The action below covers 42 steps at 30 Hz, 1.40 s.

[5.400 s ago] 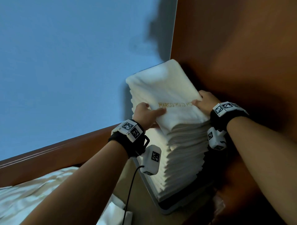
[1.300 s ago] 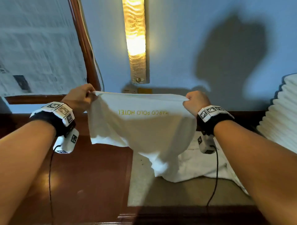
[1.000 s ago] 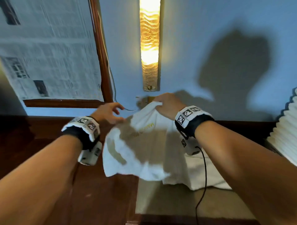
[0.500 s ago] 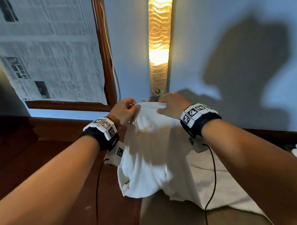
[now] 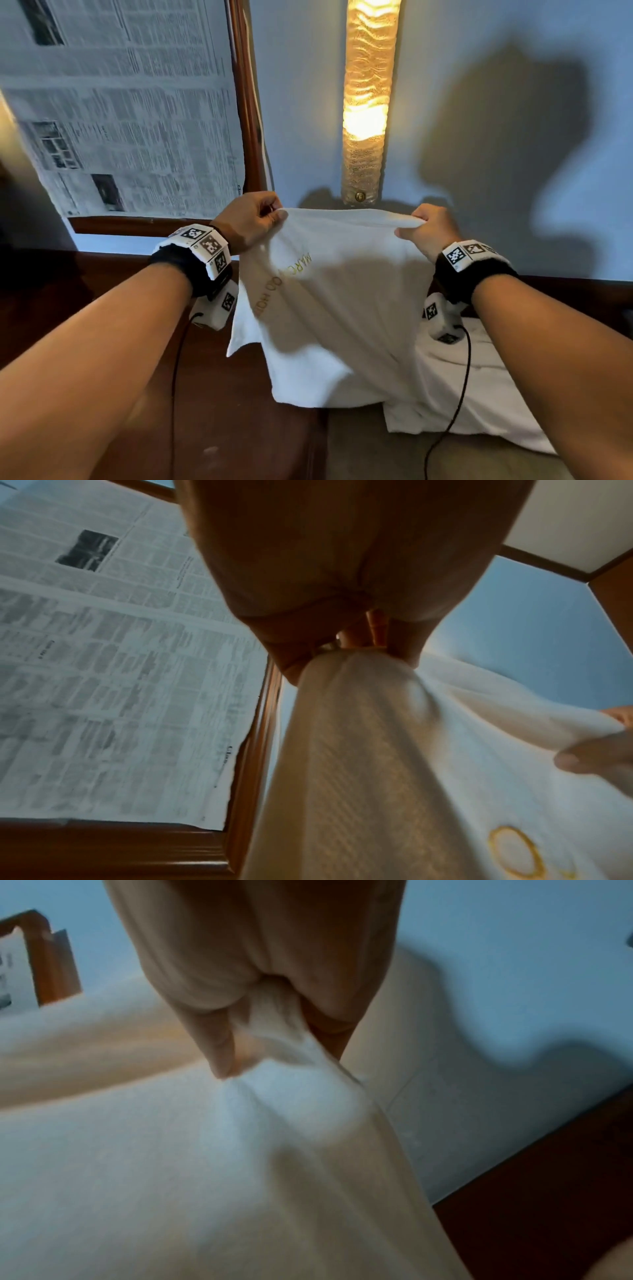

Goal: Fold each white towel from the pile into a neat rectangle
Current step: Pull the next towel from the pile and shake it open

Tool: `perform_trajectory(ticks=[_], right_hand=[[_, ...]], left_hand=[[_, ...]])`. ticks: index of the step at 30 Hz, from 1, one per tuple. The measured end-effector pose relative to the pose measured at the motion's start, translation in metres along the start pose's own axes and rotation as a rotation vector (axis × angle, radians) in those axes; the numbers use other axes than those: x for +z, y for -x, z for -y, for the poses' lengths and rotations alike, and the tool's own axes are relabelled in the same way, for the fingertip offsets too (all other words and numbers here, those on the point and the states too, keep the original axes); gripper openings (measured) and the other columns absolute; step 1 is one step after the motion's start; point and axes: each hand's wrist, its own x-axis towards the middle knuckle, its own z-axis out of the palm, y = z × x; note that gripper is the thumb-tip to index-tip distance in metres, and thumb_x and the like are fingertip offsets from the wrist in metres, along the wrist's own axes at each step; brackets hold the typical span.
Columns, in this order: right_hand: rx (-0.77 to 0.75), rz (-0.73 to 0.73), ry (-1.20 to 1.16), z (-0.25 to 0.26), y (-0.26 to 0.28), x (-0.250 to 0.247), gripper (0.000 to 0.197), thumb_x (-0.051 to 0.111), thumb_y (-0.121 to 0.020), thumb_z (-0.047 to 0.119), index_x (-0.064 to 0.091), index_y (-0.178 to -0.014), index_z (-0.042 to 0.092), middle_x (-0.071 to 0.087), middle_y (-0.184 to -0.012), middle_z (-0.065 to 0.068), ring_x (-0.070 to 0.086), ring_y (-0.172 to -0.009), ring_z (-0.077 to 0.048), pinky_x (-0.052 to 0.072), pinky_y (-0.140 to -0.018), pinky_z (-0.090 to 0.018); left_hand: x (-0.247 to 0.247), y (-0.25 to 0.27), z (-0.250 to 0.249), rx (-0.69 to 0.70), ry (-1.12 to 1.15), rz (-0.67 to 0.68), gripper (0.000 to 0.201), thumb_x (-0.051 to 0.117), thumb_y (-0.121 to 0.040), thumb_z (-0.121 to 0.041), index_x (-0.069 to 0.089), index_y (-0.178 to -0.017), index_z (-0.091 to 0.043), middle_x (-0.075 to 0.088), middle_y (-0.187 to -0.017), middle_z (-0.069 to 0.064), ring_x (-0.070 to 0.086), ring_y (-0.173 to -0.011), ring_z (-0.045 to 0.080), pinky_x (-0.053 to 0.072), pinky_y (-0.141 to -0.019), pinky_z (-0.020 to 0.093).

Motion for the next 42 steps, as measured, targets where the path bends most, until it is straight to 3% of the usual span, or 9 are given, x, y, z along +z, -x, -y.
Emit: perform_trajectory(ticks=[7,11,15,18,26,29,33,36,42], right_hand=[[0.090,-0.192,-0.274,0.064,0.033,0.036,0.023,0.083,-0.075,0.022,0.060,-0.073,0.019,0.058,-0.067,0.004,0.051,-0.060,-0.012,0.037,-0.053,-0.024],[-0.178,-0.215,-0.313,0.159,0.066,0.075,0.011,0.076,-0.083,0.013,0.071,-0.073,0.014,0.061,-0.066,0.002,0.049,-0.054,0.001,0.034,-0.052,-0.012],[-0.471,-0.175,-0.188,0.250,0.099,0.103,0.010,0.071,-0.083,0.005,0.076,-0.092,0.006,0.069,-0.082,-0.002,0.059,-0.074,-0.012,0.044,-0.067,-0.016],[-0.475,-0.137,-0.003,0.275,0.120,0.115,0.007,0.071,-0.085,0.012,0.073,-0.091,0.012,0.066,-0.081,0.003,0.058,-0.075,-0.014,0.042,-0.069,-0.025],[-0.382,-0.061,0.054,0.270,0.156,0.121,0.017,0.080,-0.081,0.026,0.070,-0.086,0.012,0.064,-0.076,0.001,0.056,-0.068,-0.011,0.041,-0.060,-0.020],[-0.326,-0.022,0.191,0.246,0.162,0.127,0.019,0.075,-0.086,0.028,0.071,-0.082,0.009,0.060,-0.070,0.000,0.050,-0.063,-0.014,0.035,-0.057,-0.027],[-0.087,0.104,0.286,0.180,0.169,0.133,0.020,0.065,-0.094,0.028,0.072,-0.081,0.015,0.063,-0.072,-0.001,0.061,-0.074,-0.024,0.048,-0.070,-0.033],[0.090,0.044,0.143,0.141,0.175,0.128,0.015,0.066,-0.094,0.026,0.076,-0.090,0.017,0.063,-0.073,0.001,0.058,-0.074,-0.022,0.044,-0.070,-0.029],[0.115,0.160,0.210,0.123,0.177,0.121,0.016,0.059,-0.097,0.017,0.069,-0.086,0.022,0.064,-0.085,-0.002,0.059,-0.081,-0.022,0.038,-0.074,-0.025]], left_hand=[[-0.055,0.033,0.063,-0.055,-0.054,-0.026,0.018,0.059,-0.100,-0.020,0.057,-0.083,-0.015,0.056,-0.075,-0.001,0.053,-0.080,0.026,0.032,-0.069,0.030],[-0.080,0.067,0.106,-0.114,-0.007,0.046,0.019,0.062,-0.097,-0.027,0.064,-0.088,-0.010,0.062,-0.079,0.004,0.057,-0.079,0.026,0.039,-0.067,0.032],[-0.087,0.101,0.106,-0.141,0.373,0.235,0.052,0.079,-0.067,-0.052,0.070,-0.104,-0.016,0.066,-0.087,0.001,0.059,-0.076,0.014,0.045,-0.072,0.029],[-0.091,0.109,0.088,-0.088,0.694,0.300,0.046,0.080,-0.079,-0.043,0.070,-0.113,-0.014,0.074,-0.101,-0.005,0.069,-0.092,0.006,0.052,-0.078,0.017],[-0.113,0.106,0.090,0.106,0.616,-0.032,0.029,0.069,-0.093,-0.020,0.069,-0.077,0.004,0.059,-0.067,0.022,0.053,-0.062,0.021,0.038,-0.060,0.030],[-0.119,0.112,0.087,0.233,0.583,-0.028,0.026,0.063,-0.095,-0.006,0.078,-0.088,-0.026,0.074,-0.079,-0.008,0.067,-0.080,0.004,0.049,-0.075,0.020],[-0.128,0.117,0.102,0.253,0.500,0.005,0.023,0.057,-0.099,-0.004,0.075,-0.103,-0.019,0.074,-0.084,-0.006,0.062,-0.076,-0.001,0.044,-0.073,0.016],[-0.135,0.123,0.105,0.198,0.501,0.052,0.022,0.052,-0.101,-0.001,0.072,-0.099,-0.012,0.062,-0.058,-0.021,0.051,-0.053,-0.007,0.035,-0.056,0.006],[-0.131,0.113,0.098,0.153,0.449,0.018,0.035,0.052,-0.104,-0.015,0.054,-0.072,-0.004,0.042,-0.059,0.003,0.038,-0.048,0.007,0.031,-0.052,0.027]])
